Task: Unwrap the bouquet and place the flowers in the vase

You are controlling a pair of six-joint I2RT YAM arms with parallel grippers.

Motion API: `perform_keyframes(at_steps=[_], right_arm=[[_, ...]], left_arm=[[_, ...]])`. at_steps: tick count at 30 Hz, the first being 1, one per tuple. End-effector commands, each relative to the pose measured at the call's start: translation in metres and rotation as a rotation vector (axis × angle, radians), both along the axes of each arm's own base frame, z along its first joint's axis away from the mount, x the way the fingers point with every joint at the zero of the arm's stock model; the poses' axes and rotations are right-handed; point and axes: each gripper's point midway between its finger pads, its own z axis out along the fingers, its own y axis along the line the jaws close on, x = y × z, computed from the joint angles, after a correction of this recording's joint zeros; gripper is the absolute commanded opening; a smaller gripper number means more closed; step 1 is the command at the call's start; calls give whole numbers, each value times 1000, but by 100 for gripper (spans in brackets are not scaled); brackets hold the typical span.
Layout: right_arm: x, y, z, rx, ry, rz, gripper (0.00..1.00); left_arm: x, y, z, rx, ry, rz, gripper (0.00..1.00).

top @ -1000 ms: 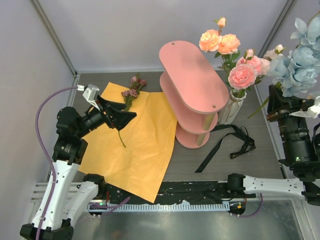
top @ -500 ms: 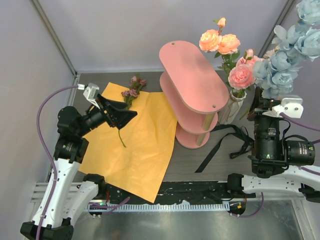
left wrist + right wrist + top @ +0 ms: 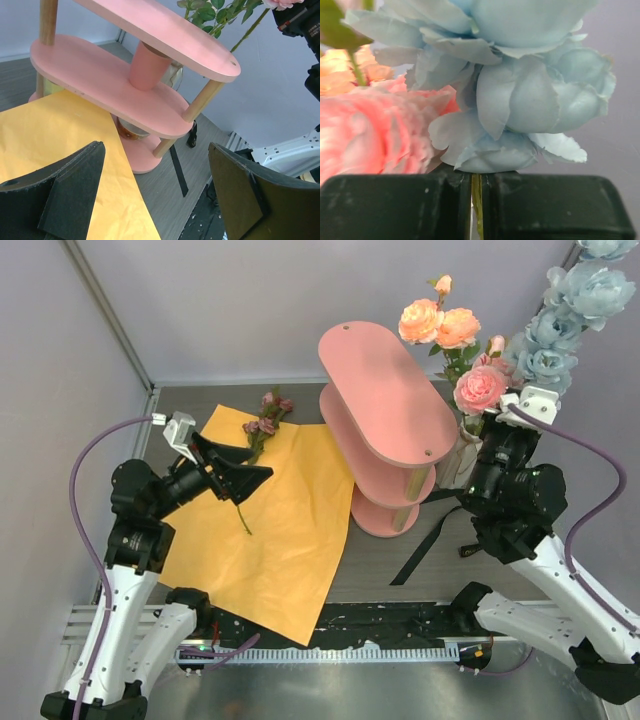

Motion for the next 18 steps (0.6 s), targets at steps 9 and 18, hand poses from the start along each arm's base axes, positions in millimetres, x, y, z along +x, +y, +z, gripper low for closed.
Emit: perform_keyframes(at_steps=[9,18], right_arm=[[14,-30,45,151,-230,54,1],[37,-30,59,143,-260,76,1]], left_arm=[[-12,-2,-2,31,-34,-41,89],[-14,-4,-2,10,-34,-57,89]])
